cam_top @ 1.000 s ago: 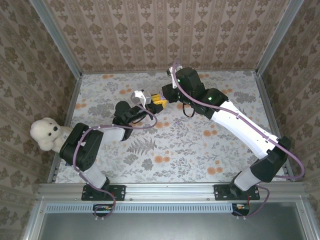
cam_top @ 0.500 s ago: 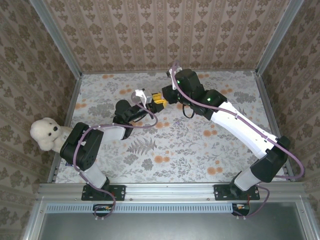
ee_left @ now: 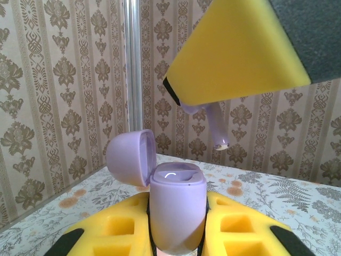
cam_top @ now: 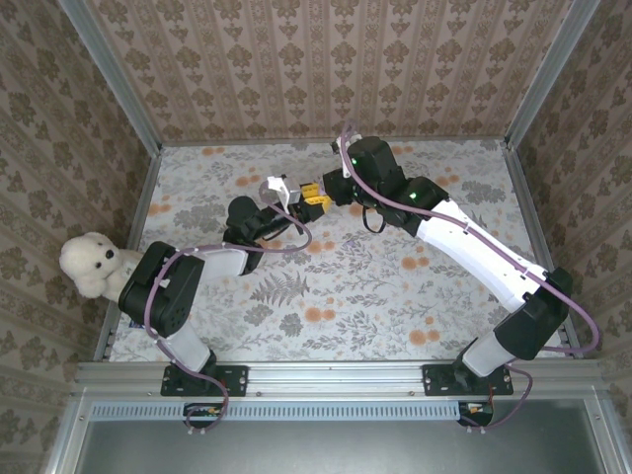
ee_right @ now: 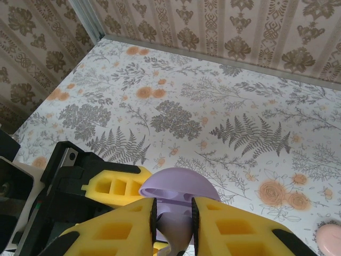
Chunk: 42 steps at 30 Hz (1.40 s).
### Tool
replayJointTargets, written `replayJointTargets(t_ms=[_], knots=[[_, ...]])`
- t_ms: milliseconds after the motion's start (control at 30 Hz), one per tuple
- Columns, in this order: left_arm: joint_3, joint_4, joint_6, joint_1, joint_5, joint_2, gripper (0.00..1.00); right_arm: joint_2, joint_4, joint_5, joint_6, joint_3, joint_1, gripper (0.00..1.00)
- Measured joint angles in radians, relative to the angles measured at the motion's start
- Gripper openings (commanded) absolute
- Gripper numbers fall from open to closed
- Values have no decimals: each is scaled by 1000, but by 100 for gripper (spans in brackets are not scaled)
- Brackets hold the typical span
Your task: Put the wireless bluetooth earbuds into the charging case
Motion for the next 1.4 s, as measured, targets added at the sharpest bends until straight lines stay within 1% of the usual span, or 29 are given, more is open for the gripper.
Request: replayJointTargets(t_ms=[533, 1400], knots=[[9, 0, 0, 0, 0, 0, 0, 22, 3, -35, 1, 0, -3, 26], [22, 0, 0, 0, 1, 16, 0, 22, 18, -37, 5, -1, -33, 26]])
